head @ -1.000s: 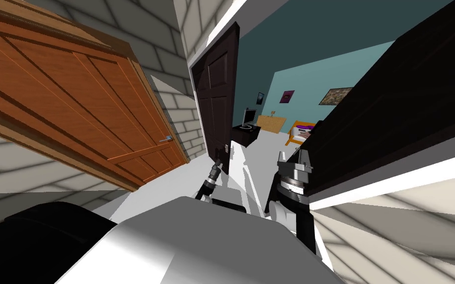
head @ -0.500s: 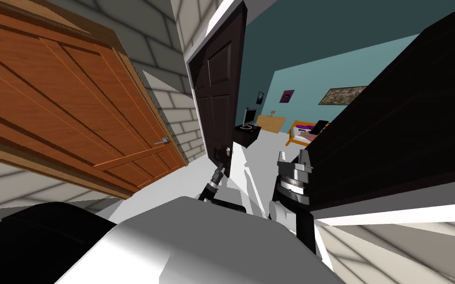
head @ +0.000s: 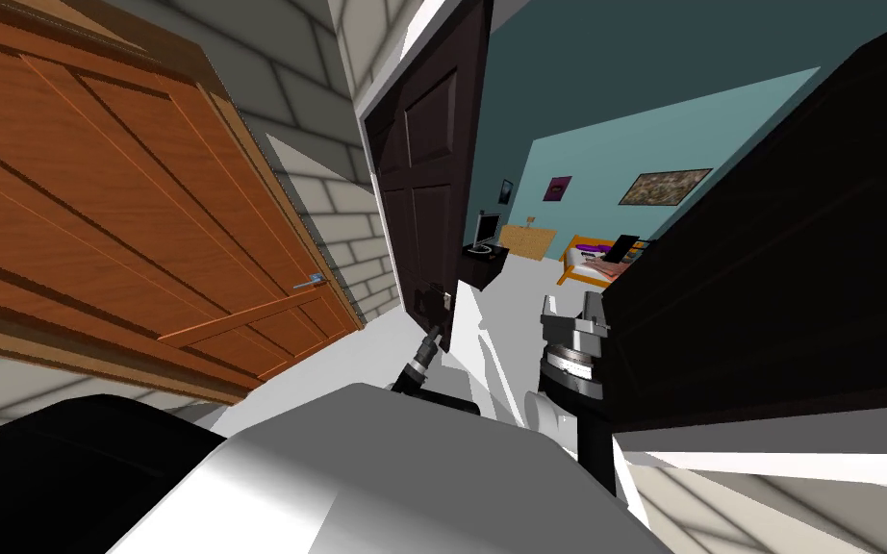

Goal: Push the door open

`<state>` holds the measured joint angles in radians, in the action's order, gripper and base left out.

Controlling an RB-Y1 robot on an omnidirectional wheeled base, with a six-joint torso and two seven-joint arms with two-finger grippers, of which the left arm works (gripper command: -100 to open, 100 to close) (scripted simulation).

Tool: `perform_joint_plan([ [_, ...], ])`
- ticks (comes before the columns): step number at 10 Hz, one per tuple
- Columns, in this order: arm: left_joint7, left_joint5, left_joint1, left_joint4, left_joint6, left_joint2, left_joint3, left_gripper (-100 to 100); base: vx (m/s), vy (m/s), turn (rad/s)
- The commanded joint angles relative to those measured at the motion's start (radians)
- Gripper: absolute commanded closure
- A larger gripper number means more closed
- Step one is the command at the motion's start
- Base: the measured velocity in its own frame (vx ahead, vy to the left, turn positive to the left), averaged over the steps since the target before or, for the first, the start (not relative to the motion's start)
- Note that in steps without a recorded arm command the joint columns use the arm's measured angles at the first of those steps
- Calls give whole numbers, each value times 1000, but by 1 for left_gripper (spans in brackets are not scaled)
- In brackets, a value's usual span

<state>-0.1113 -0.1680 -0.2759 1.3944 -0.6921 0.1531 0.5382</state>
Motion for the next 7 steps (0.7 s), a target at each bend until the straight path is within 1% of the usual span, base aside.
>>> perform_joint_plan([
  [1, -4, -3, 7, -37, -9, 2, 22, -100, 128, 107, -38],
  [3, -7, -8, 19, -91, -20, 6, 51, -100, 177, 137, -47],
  [4, -8, -9, 23, -104, -23, 7, 58, -100, 175, 117, -29],
  [7, -12, -14, 36, -163, -35, 12, 90, -100, 140, 85, -29],
])
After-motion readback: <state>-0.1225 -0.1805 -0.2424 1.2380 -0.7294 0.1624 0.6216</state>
